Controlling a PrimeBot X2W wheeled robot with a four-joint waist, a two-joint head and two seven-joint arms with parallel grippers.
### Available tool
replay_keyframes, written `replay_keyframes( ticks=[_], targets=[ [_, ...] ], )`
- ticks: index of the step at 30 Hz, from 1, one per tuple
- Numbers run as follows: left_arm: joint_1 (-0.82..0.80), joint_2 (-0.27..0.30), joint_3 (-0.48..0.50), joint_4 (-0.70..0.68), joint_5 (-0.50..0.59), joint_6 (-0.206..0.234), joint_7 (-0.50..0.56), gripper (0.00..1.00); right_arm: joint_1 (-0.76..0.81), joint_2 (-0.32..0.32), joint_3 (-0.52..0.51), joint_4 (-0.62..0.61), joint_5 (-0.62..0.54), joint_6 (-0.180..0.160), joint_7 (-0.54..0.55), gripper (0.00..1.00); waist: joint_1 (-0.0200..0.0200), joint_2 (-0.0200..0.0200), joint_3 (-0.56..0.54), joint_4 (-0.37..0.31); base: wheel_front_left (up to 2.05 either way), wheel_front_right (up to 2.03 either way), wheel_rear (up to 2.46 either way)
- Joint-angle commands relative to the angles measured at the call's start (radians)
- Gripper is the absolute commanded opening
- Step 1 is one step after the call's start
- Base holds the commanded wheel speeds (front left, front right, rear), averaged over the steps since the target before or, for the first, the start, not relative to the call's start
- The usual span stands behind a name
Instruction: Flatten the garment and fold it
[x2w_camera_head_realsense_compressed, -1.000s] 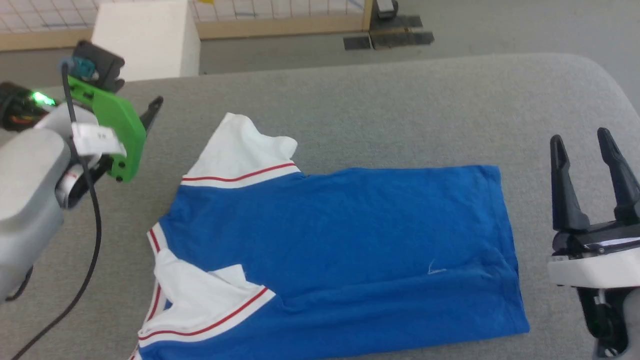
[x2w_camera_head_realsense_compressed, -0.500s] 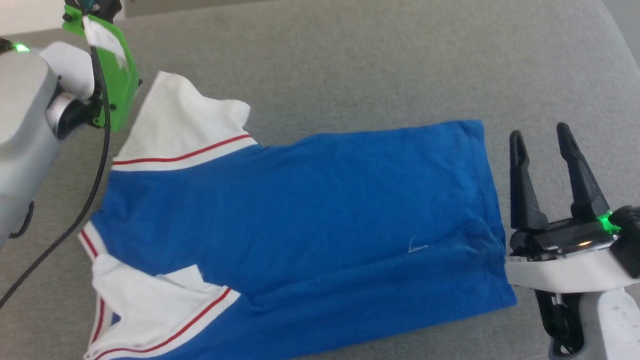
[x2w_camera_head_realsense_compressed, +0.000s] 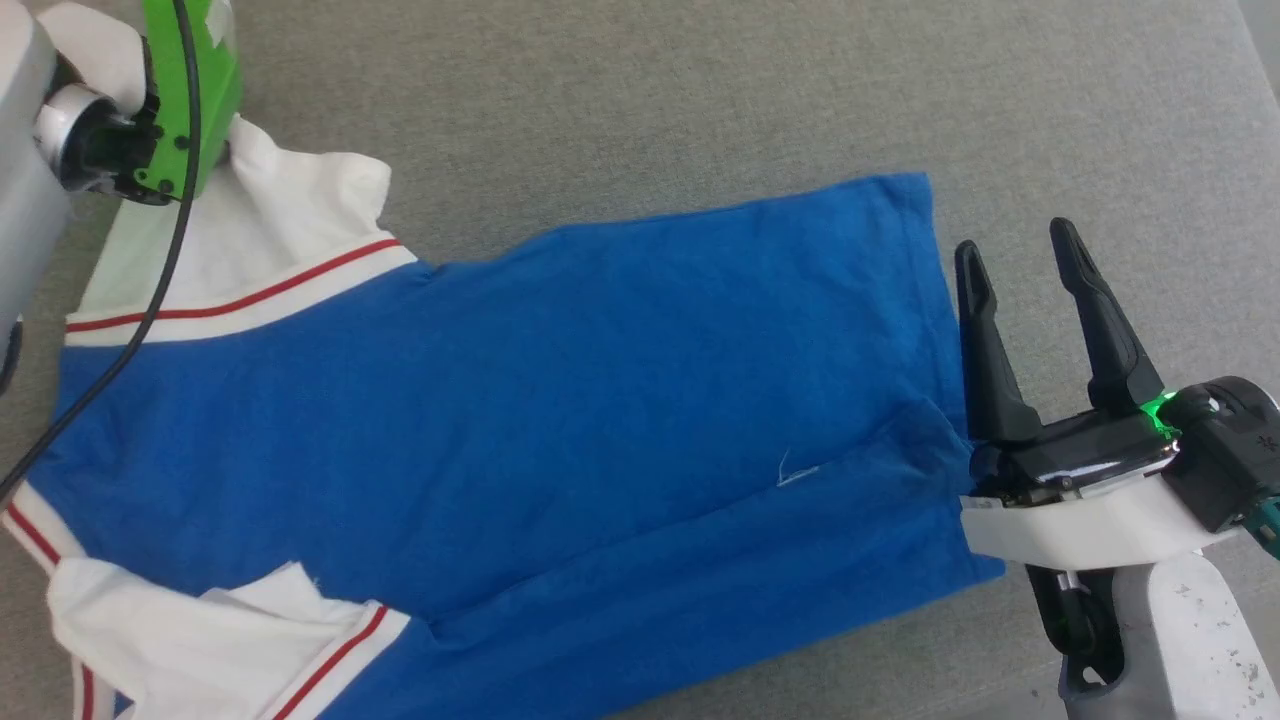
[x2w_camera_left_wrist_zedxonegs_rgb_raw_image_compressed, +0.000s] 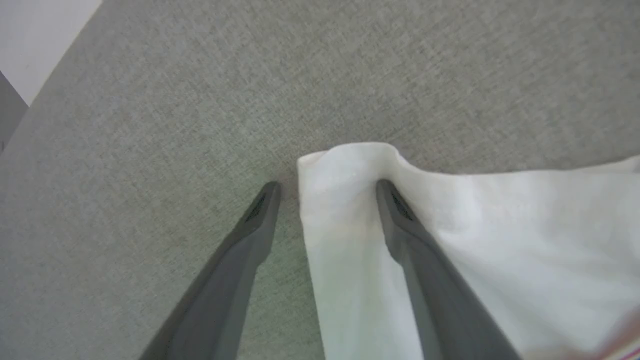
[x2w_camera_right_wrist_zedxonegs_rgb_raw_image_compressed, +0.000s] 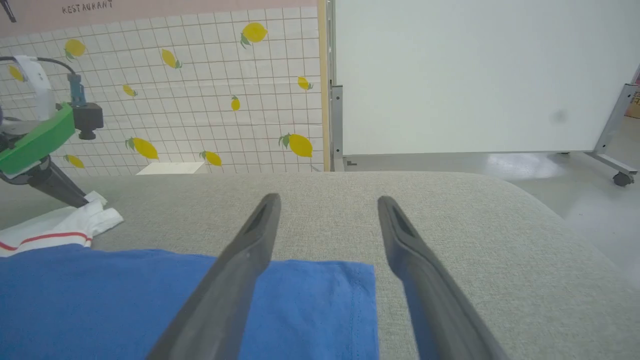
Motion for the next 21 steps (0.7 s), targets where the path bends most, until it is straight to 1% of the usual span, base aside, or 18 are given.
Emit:
replay_keyframes(
  ticks=[1, 2, 7, 11, 15, 17, 19, 21],
  targets=[
    [0.038, -0.002, -0.028, 0.003, 0.007, -0.005, 0.014, 0.07, -0.020, 0.005, 0.002, 0.005, -0.009, -0.002, -0.006, 1.00, -0.0001, 0.0000, 0.020, -0.021, 0.00, 0.00, 0.00],
    [0.043, 0.001, -0.032, -0.004, 0.005, -0.005, 0.020, 0.00, -0.023, 0.006, 0.001, 0.007, -0.009, -0.002, -0.006, 1.00, -0.0001, 0.0000, 0.018, -0.019, 0.00, 0.00, 0.00],
    [0.059, 0.023, -0.043, -0.040, -0.011, -0.007, 0.009, 0.00, -0.035, -0.008, -0.014, 0.016, -0.013, -0.002, -0.006, 1.00, -0.0001, 0.0000, -0.024, 0.004, 0.00, 0.00, 0.00],
    [0.073, 0.027, -0.032, -0.068, -0.039, -0.007, -0.040, 0.00, -0.051, -0.042, -0.041, 0.027, -0.013, -0.002, -0.006, 1.00, -0.0001, 0.0000, -0.080, 0.037, 0.00, 0.00, 0.00],
    [0.097, 0.021, -0.031, -0.103, -0.058, -0.007, -0.092, 0.00, -0.087, -0.119, -0.048, 0.059, -0.012, -0.002, -0.006, 1.00, -0.0001, 0.0000, -0.140, 0.075, 0.00, 0.00, 0.00],
    [0.107, 0.018, -0.037, -0.131, -0.061, -0.007, -0.110, 0.00, -0.117, -0.170, -0.047, 0.074, -0.008, -0.002, 0.005, 1.00, -0.0001, 0.0000, -0.164, 0.099, 0.00, 0.00, 0.00],
    [0.118, 0.018, -0.044, -0.163, -0.062, -0.007, -0.127, 0.00, -0.157, -0.224, -0.040, 0.081, -0.002, -0.002, 0.044, 1.00, -0.0001, 0.0000, -0.184, 0.120, 0.00, 0.00, 0.00],
    [0.128, 0.019, -0.049, -0.193, -0.064, -0.007, -0.146, 0.00, -0.201, -0.275, -0.025, 0.087, 0.013, -0.002, 0.105, 1.00, -0.0001, 0.0000, -0.200, 0.139, 0.00, 0.00, 0.00]
  ],
)
